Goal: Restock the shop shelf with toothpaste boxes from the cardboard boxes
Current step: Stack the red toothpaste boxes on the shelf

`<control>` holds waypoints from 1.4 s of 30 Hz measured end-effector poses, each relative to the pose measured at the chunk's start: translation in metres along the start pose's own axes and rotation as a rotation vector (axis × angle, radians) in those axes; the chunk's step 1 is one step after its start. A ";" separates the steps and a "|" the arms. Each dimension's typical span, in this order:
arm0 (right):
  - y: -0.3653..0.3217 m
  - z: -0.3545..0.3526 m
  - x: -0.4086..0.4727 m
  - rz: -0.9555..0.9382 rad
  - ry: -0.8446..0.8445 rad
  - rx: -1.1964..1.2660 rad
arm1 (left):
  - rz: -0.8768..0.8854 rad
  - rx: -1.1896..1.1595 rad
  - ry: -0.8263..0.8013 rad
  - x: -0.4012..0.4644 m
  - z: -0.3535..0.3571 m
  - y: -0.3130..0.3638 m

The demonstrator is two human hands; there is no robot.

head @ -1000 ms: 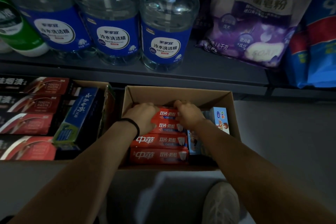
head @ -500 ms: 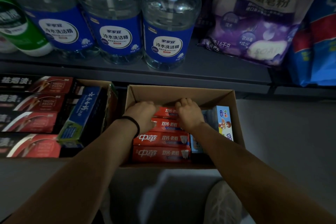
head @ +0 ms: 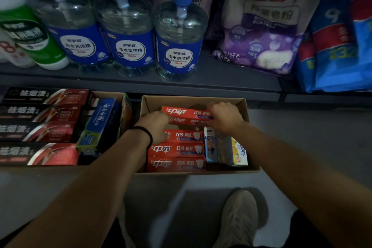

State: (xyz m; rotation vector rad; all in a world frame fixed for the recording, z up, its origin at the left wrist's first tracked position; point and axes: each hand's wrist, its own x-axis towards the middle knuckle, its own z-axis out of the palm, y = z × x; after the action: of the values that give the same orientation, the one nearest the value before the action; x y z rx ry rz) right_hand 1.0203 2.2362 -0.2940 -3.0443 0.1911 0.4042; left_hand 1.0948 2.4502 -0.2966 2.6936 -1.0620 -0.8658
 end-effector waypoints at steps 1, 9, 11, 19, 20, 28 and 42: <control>0.003 -0.005 -0.004 0.010 0.006 -0.013 | -0.008 0.010 0.003 -0.001 0.002 0.001; 0.017 -0.023 -0.019 0.018 0.046 -0.030 | -0.076 0.117 -0.086 0.022 0.026 0.001; 0.018 -0.022 -0.017 0.013 0.042 -0.020 | -0.106 0.117 -0.112 0.033 0.033 -0.002; 0.026 -0.011 -0.009 -0.007 0.015 0.042 | -0.144 0.082 -0.235 0.067 0.063 -0.009; 0.026 -0.009 -0.009 -0.008 0.012 0.043 | -0.147 0.086 -0.234 0.069 0.065 -0.010; 0.029 -0.014 -0.005 0.000 0.022 0.020 | -0.133 0.173 -0.141 0.069 0.068 -0.010; 0.028 -0.045 -0.021 0.051 -0.028 0.103 | -0.095 -0.091 -0.106 0.018 0.023 0.008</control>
State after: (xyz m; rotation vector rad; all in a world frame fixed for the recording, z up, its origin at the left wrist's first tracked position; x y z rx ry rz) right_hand 1.0081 2.2071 -0.2468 -2.9367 0.2796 0.4256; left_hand 1.0882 2.4340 -0.3213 2.6671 -0.8958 -1.0577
